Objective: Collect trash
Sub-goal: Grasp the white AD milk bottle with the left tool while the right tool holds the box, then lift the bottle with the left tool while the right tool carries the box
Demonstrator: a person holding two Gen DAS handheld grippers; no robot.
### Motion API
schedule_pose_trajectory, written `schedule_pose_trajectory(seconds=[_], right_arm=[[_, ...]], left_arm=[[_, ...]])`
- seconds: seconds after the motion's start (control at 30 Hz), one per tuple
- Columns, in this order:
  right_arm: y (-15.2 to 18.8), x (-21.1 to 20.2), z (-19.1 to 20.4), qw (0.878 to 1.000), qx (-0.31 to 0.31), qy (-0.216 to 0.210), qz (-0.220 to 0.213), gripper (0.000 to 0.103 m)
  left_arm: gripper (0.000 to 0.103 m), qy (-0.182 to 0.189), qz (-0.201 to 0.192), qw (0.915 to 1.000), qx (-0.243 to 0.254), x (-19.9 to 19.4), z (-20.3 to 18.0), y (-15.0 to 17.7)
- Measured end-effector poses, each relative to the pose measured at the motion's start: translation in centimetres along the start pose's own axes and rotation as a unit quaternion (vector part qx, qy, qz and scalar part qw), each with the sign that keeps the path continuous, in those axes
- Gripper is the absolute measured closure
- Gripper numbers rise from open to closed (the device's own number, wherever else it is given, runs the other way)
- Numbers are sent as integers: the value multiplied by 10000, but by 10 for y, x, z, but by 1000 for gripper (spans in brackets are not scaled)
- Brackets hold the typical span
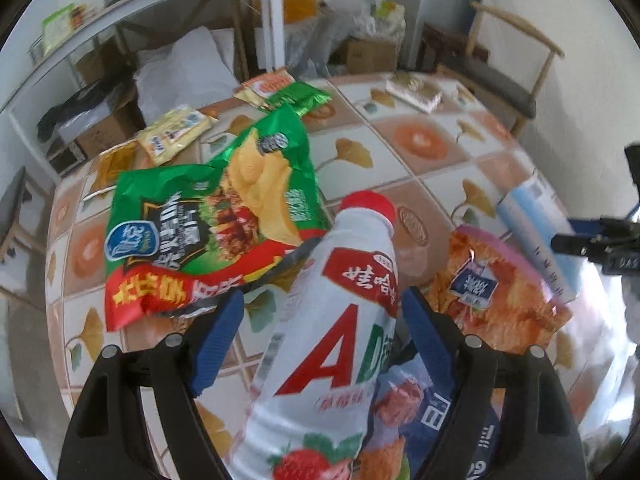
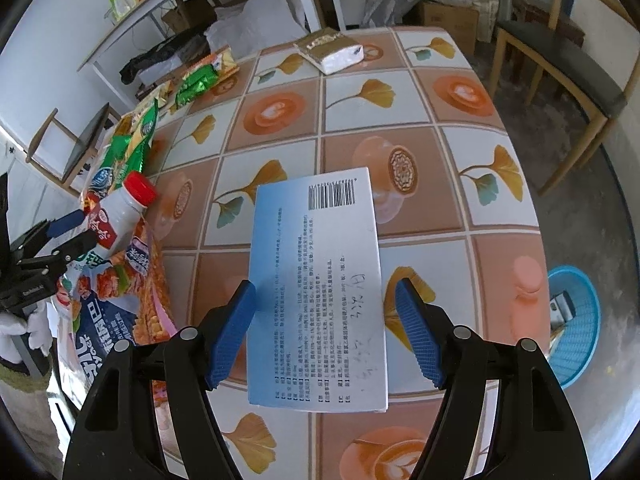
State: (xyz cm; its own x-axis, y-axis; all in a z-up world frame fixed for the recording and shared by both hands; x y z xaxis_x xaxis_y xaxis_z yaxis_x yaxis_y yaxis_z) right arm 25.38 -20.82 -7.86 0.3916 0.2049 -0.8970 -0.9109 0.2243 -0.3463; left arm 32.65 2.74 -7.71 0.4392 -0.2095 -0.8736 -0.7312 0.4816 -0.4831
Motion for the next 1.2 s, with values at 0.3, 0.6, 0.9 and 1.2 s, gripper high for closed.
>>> schedule_pose_trajectory(seconds=[0.3, 0.6, 0.9, 1.2], right_arm=[[-1, 4, 11, 9998, -154, 77, 53, 30], [2, 9, 14, 9995, -234, 177, 139, 30], [5, 12, 16, 9990, -349, 227, 177, 30], [7, 16, 13, 9989, -356, 272, 132, 33]], left_arm=[[25, -133, 380, 9990, 206, 17, -5, -1], [35, -148, 466, 9986, 211, 21, -9, 3], [37, -121, 133, 9998, -53, 4, -5, 5], [38, -263, -568, 9972, -419, -38, 4, 2]])
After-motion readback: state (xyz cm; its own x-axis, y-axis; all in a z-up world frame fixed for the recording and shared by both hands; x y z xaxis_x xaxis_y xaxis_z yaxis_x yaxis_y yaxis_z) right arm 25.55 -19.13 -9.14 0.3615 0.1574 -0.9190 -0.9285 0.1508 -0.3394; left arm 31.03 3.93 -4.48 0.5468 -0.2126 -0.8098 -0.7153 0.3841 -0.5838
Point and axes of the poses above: each gripper's, at about its wrist camera, not at the fingertips, and x roughly the way its jaws point, z to its left, y to its underside, the point moved 7 cm from there along x, roughly the way its jaws point, and after that the axes turned 9 degrees about x, right-handed, at the moved point
